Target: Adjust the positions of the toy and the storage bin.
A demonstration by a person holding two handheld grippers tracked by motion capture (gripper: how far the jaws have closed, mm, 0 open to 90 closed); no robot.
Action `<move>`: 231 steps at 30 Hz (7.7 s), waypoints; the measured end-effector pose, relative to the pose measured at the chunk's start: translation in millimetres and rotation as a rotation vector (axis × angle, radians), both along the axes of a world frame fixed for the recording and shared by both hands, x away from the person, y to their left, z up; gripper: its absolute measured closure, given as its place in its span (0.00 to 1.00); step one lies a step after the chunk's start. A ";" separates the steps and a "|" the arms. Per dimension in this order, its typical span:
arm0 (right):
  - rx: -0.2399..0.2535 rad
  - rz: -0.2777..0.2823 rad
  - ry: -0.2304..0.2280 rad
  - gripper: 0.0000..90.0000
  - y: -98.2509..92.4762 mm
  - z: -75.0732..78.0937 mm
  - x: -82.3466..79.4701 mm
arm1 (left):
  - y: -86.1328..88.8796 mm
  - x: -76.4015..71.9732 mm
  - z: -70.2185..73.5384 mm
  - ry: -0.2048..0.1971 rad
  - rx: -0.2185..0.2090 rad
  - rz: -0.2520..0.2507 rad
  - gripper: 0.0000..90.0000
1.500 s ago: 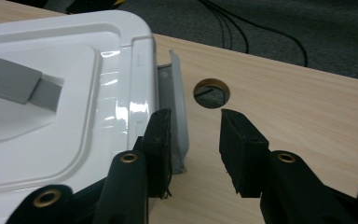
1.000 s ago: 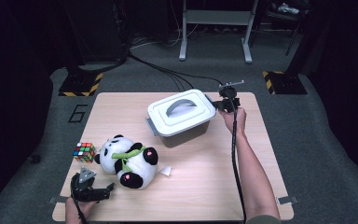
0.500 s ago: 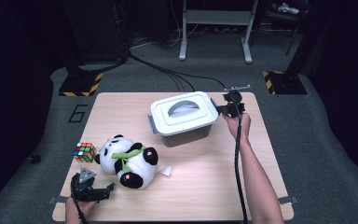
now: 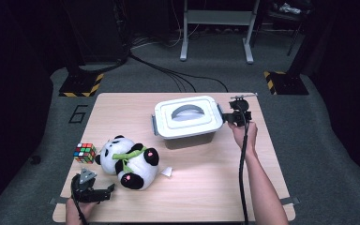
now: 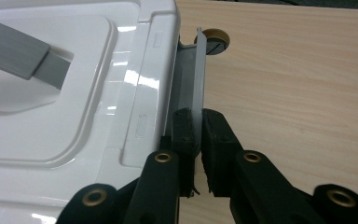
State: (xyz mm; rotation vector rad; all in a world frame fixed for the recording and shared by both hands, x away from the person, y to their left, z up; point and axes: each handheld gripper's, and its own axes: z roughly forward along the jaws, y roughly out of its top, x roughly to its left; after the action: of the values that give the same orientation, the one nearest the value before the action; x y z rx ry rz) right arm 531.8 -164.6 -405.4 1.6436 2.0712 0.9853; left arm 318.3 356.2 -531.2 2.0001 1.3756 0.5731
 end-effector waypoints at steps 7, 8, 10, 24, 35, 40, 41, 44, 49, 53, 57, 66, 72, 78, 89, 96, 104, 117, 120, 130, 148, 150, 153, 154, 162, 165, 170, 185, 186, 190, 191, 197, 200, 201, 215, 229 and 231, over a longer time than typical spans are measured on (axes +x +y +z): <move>0.001 0.012 -0.018 0.89 -4.2 -0.4 -8.5 | 0.0 0.0 0.0 0.000 0.000 0.000 0.01; 0.004 0.017 -0.029 0.87 -4.4 -0.2 -7.6 | 0.0 0.0 0.0 0.000 0.000 0.000 0.01; -0.001 0.017 -0.045 0.86 -4.1 1.2 -4.5 | 0.0 0.0 0.0 0.000 0.001 0.000 0.01; -0.051 0.070 -0.044 0.88 3.5 -2.3 39.0 | 0.5 0.4 0.7 0.004 0.003 -0.004 0.01; -0.066 0.028 0.003 0.90 5.1 -0.4 36.4 | 0.3 -0.1 0.7 0.008 0.002 -0.003 0.01; -0.070 0.026 0.051 0.90 0.0 3.5 25.7 | 0.0 0.1 0.0 0.000 0.000 0.000 0.01; -0.070 0.026 0.051 0.90 0.0 3.5 25.7 | 0.0 0.1 0.0 0.000 0.000 0.000 0.01; -0.078 0.024 0.063 0.90 -2.2 4.3 18.9 | 0.0 0.1 0.0 0.000 0.000 0.000 0.01; -0.072 0.008 0.073 0.89 -5.6 4.2 11.6 | 0.0 0.1 0.0 0.000 0.000 0.000 0.01; -0.056 0.010 0.061 0.88 -8.3 1.7 10.4 | 0.0 0.1 0.0 0.000 0.000 0.000 0.01; -0.033 0.011 0.055 0.87 -10.8 -0.7 10.5 | 0.0 0.1 0.0 0.000 0.000 0.000 0.01; -0.016 0.018 0.025 0.78 -15.2 -2.3 8.6 | 0.4 0.3 0.5 0.002 0.004 -0.004 0.01; -0.022 0.027 -0.042 0.58 -21.5 7.6 1.1 | 0.4 0.3 0.5 0.002 0.004 -0.004 0.01; -0.039 0.147 -0.104 0.26 -17.2 22.3 -9.7 | 0.4 0.3 0.5 0.002 0.004 -0.004 0.01; -0.077 0.364 -0.106 0.08 33.6 25.5 -10.4 | 0.3 0.3 0.6 0.004 0.003 -0.003 0.01; -0.126 0.469 -0.104 0.29 59.0 18.6 -1.5 | -0.1 0.0 0.1 0.001 0.000 0.000 0.01; -0.056 0.500 -0.117 0.52 54.8 18.9 8.2 | -0.1 0.0 0.0 0.000 0.000 0.001 0.01; -0.118 0.549 -0.112 0.67 53.1 20.1 3.6 | -0.1 0.0 0.0 0.001 0.000 0.000 0.01; -0.121 0.539 -0.109 0.67 53.2 20.4 0.8 | -0.1 0.1 0.0 0.000 0.000 0.001 0.01; -0.123 0.490 -0.075 0.68 47.5 22.6 -16.3 | -0.1 0.0 0.0 0.001 0.000 0.001 0.01; -0.097 0.602 -0.110 0.58 75.1 43.9 -2.8 | -0.9 0.2 -0.1 -0.005 -0.007 0.010 0.01; -0.090 0.600 -0.112 0.60 74.6 44.3 -4.1 | -0.9 0.2 -0.1 -0.005 -0.007 0.010 0.01; -0.077 0.598 -0.110 0.62 73.6 44.1 -6.3 | -0.9 0.2 -0.1 -0.005 -0.008 0.010 0.01; -0.071 0.608 -0.112 0.63 72.6 43.9 -6.7 | -0.9 0.3 -0.1 -0.005 -0.007 0.010 0.01; -0.039 0.611 -0.101 0.71 68.9 43.0 -17.9 | 0.2 0.2 0.5 0.003 0.005 -0.001 0.01; -0.030 0.593 -0.096 0.72 68.2 42.3 -23.7 | 0.2 0.2 0.5 0.003 0.006 -0.001 0.01; -0.030 0.562 -0.092 0.73 70.7 42.3 -32.5 | 0.2 0.2 0.5 0.003 0.006 -0.001 0.01; -0.168 0.584 -0.136 0.72 98.1 46.7 -26.7 | -0.8 0.2 -0.1 -0.005 -0.007 0.010 0.01; -0.166 0.590 -0.134 0.72 97.1 46.7 -26.5 | -0.8 0.2 -0.1 -0.004 -0.007 0.010 0.01; -0.117 0.588 -0.107 0.74 92.8 45.9 -26.6 | -0.8 0.2 -0.1 -0.005 -0.007 0.009 0.01; -0.117 0.588 -0.107 0.74 92.8 45.9 -26.6 | -0.8 0.2 -0.1 -0.005 -0.007 0.009 0.01; -0.072 0.528 -0.071 0.74 97.0 45.6 -30.6 | -0.8 0.2 -0.1 -0.005 -0.006 0.009 0.01; -0.045 0.491 -0.055 0.74 99.7 44.9 -32.5 | 0.1 0.1 0.5 0.003 0.005 -0.001 0.01; -0.045 0.491 -0.055 0.74 99.7 44.9 -32.5 | 0.1 0.1 0.5 0.003 0.005 -0.001 0.01; -0.002 0.389 -0.042 0.74 124.0 42.0 -34.2 | -0.1 0.0 0.0 0.000 0.001 0.001 0.01; 0.009 0.399 -0.049 0.74 136.4 39.7 -29.0 | -0.2 -0.1 0.0 0.000 0.001 0.000 0.01; -0.005 0.402 -0.062 0.74 137.3 39.7 -30.3 | 0.3 0.1 0.6 0.004 0.005 -0.004 0.01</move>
State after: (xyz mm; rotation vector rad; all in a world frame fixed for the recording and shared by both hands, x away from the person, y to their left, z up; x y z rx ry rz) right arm 501.5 -27.3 -365.6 1.1973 2.4105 1.1313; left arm 318.4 356.5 -530.6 2.0085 1.3731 0.5720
